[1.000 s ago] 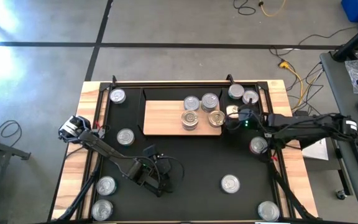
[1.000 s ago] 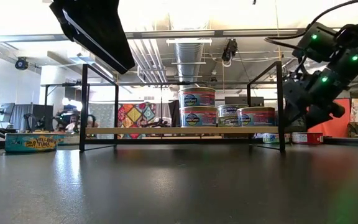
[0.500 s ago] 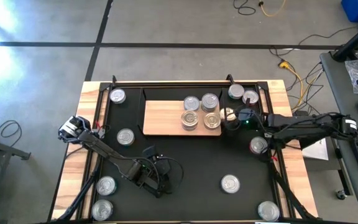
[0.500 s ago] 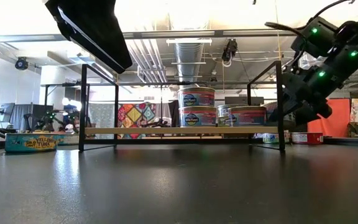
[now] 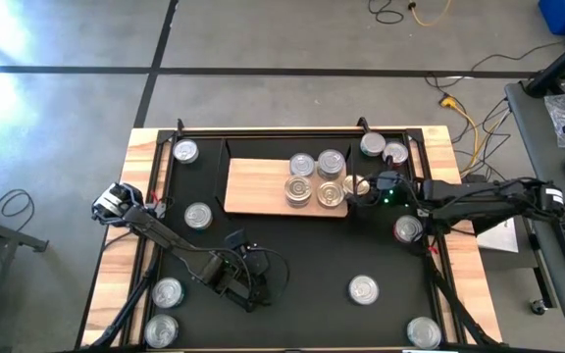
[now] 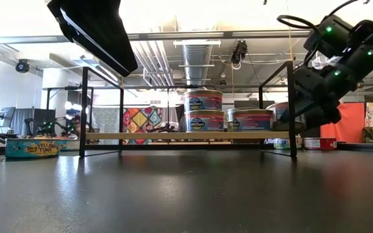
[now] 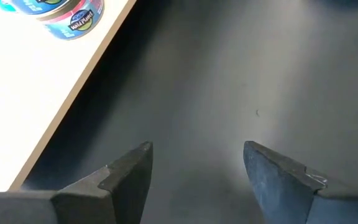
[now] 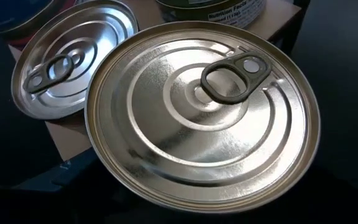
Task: Stack canned seafood by type on shelf
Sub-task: Stack the blue and orange tuna can on the right blue and orange tuna can
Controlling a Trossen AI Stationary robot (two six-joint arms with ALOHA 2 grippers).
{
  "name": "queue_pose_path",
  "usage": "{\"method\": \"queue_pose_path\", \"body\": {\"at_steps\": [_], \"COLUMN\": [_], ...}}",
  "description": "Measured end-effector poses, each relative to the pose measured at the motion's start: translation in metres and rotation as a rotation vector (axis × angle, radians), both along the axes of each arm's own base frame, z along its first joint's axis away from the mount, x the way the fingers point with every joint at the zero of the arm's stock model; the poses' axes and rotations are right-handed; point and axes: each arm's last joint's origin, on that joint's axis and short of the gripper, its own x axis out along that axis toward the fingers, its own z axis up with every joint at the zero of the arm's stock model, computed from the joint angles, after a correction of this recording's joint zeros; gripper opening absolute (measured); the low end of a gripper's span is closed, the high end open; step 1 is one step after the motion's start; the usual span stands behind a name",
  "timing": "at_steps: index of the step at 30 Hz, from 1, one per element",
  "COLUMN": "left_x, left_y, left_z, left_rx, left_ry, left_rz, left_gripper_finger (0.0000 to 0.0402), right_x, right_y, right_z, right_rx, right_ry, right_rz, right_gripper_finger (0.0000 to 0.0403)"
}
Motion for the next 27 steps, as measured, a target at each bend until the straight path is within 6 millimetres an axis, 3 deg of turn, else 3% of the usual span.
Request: {"method": "queue_pose_path", "body": {"at_steps": [4,8,14,20,27], "left_x": [-0.001,-0.001,0.005,0.009,0.014], "left_y": [0.001,0.002,0.003,0.015,0.039], "left_z": [-0.001,-0.001,0.002,0.012,0.023], "left_rx": [0.007,0.004,-0.01,0.009,0.073], "left_ry": [0.015,0.017,-0.025,-0.039,-0.045], "left_rz": [0.003,0.007,-0.013,-0.024,-0.019], "left_gripper_finger": [0.0235,0.0235,0.0235,0.0235,0.0235], "right_x": [-0.006,-0.015,-0.011,-0.017,-0.015], "right_y": [0.002,0.005,0.012,0.026,0.045], "right_z": [0.001,0.011,0.055,0.092,0.117], "right_rx": [0.013,0.031,0.03,0.045,0.11], "right_ry": [0.046,0.199,0.227,0.407,0.476], "right_rz": [0.005,0.023,0.089,0.018,0.017], "right_gripper_finger": [0.0356,0.0356,0.0355,0.0355,0.0355]}}
